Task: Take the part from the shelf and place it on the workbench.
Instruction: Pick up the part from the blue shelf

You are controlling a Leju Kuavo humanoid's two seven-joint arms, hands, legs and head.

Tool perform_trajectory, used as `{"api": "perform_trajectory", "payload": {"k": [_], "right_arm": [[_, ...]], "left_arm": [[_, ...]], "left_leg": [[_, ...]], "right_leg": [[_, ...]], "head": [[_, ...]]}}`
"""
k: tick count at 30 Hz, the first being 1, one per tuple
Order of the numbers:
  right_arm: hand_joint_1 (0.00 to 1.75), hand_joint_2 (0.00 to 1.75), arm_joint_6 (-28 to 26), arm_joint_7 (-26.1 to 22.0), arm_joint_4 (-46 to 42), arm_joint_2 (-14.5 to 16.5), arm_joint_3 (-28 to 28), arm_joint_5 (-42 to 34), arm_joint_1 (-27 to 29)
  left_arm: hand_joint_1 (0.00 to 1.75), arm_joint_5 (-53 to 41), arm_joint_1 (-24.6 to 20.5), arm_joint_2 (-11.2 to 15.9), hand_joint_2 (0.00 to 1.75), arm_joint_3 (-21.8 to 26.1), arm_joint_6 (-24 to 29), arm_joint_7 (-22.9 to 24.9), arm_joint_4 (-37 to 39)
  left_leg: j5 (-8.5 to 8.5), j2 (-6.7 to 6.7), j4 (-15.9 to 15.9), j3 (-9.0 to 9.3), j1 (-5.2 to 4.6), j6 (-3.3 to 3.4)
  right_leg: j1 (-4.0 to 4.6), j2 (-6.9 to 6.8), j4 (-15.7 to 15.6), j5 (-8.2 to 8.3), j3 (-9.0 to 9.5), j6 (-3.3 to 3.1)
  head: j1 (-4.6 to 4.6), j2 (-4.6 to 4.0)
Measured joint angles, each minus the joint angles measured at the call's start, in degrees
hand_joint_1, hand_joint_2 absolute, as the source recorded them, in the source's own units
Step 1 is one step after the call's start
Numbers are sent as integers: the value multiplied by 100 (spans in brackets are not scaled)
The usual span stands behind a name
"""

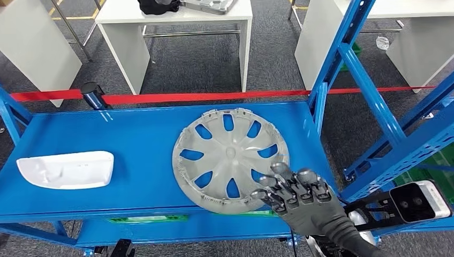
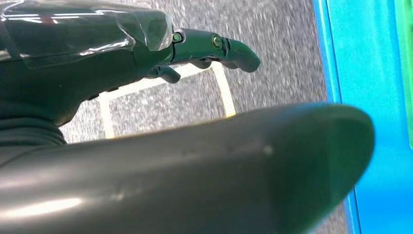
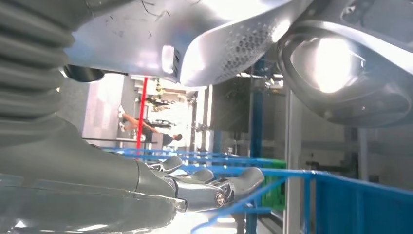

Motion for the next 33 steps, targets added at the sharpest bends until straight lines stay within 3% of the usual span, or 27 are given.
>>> {"api": "perform_trajectory", "payload": {"k": [2, 5, 6, 7, 8, 10, 12, 15, 17, 20, 21, 22, 23, 25, 27, 28, 31, 33], "right_arm": [[0, 175, -21, 2, 10, 1, 3, -23, -30], [0, 175, -25, 2, 35, 1, 6, -29, -55], [0, 175, -26, 2, 44, 1, 8, -30, -55], [0, 175, -31, 3, 53, 1, 9, -33, -55], [0, 175, -36, 4, 60, 1, 11, -37, -57], [0, 175, -50, 6, 67, 2, 15, -50, -74], [0, 175, -62, 7, 70, 2, 20, -68, -95], [0, 175, -68, 14, 76, 0, 34, -86, -111], [0, 175, -67, 20, 79, -2, 48, -90, -128], [0, 175, -67, 26, 86, -3, 73, -92, -152], [0, 175, -67, 26, 92, -3, 80, -93, -153], [0, 175, -67, 26, 98, -3, 86, -93, -152], [0, 175, -67, 26, 105, -4, 90, -93, -155], [0, 175, -68, 27, 112, -4, 95, -93, -175], [0, 175, -69, 29, 113, 0, 101, -93, -208], [0, 175, -69, 34, 113, 2, 103, -93, -221], [0, 175, -75, 45, 113, 7, 109, -92, -234], [0, 175, -78, 46, 113, 20, 112, -92, -242]], "left_arm": [[0, 0, -12, -4, 0, 3, -3, 3, 0], [0, 0, -15, -1, 0, 14, -2, 8, 1], [0, 1, -13, -1, 0, 19, -4, 10, 1], [0, 2, -12, -2, 0, 26, -12, 12, 1], [0, 5, -14, -2, 0, 34, -23, 14, 1], [0, 15, -22, 1, 0, 58, -56, 20, 0], [0, 21, -36, 7, 0, 74, -90, 27, 0], [0, 25, -40, 9, 0, 92, -122, 38, 2], [0, 26, -47, 6, 0, 101, -141, 40, 2], [0, 27, -51, 3, 0, 105, -162, 41, 2], [0, 28, -50, 3, 0, 106, -163, 42, 2], [0, 28, -49, 3, 0, 106, -163, 42, 3], [0, 28, -49, 2, 0, 106, -163, 42, 3], [0, 28, -49, -2, 0, 106, -163, 42, 4], [0, 27, -50, -6, 0, 106, -163, 41, 4], [0, 27, -51, -8, 0, 106, -163, 41, 4], [0, 28, -47, -14, 0, 105, -161, 40, 4], [0, 28, -43, -18, 0, 105, -157, 40, 4]], "left_leg": [[-113, 40, 337, -174, 20, -57], [-534, 95, 1410, -827, 75, -153], [-596, 101, 1611, -994, 91, -171], [-548, 105, 1610, -1058, 102, -180], [-392, 106, 1397, -1005, 109, -179], [54, 108, 587, -670, 105, -142], [271, 104, 43, -422, 76, -79], [385, 95, -57, -368, 53, 25], [462, 102, -138, -359, 73, 101], [521, 115, -185, -410, 68, 171], [538, 118, -184, -436, 63, 174], [558, 120, -182, -460, 58, 170], [578, 119, -179, -482, 57, 161], [612, 113, -166, -510, 56, 130], [629, 112, -133, -532, 39, 79], [636, 113, -112, -541, 31, 48], [628, 116, -54, -582, 48, -52], [385, 118, 280, -731, 76, -119]], "right_leg": [[-30, 7, -15, -24, 74, -38], [-34, 8, -20, -79, 129, -111], [-34, 10, -20, -88, 138, -121], [-34, 14, -19, -94, 149, -121], [-34, 19, -19, -98, 163, -118], [-29, 33, -18, -103, 191, -107], [-10, 44, -16, -102, 187, -72], [-1, 46, -17, -96, 167, 35], [1, 39, 144, -218, 77, 60], [-2, 34, 1132, -746, -329, 8], [-8, 34, 1450, -874, -434, 16], [-15, 32, 1569, -913, -440, 46], [-23, 30, 1464, -874, -328, 91], [-37, 14, 702, -690, 190, 163], [-25, 0, 66, -574, 619, 142], [-15, -1, -65, -567, 701, 102], [-21, 7, -91, -544, 680, -22], [-46, 3, -105, -506, 680, -87]], "head": [[-3, 0], [-6, 0], [-7, 0], [-7, 0], [-6, 0], [-4, 0], [-1, 0], [0, 0], [10, 0], [31, 0], [32, 0], [32, 0], [32, 0], [32, 0], [29, 0], [26, 0], [20, 0], [10, 0]]}}
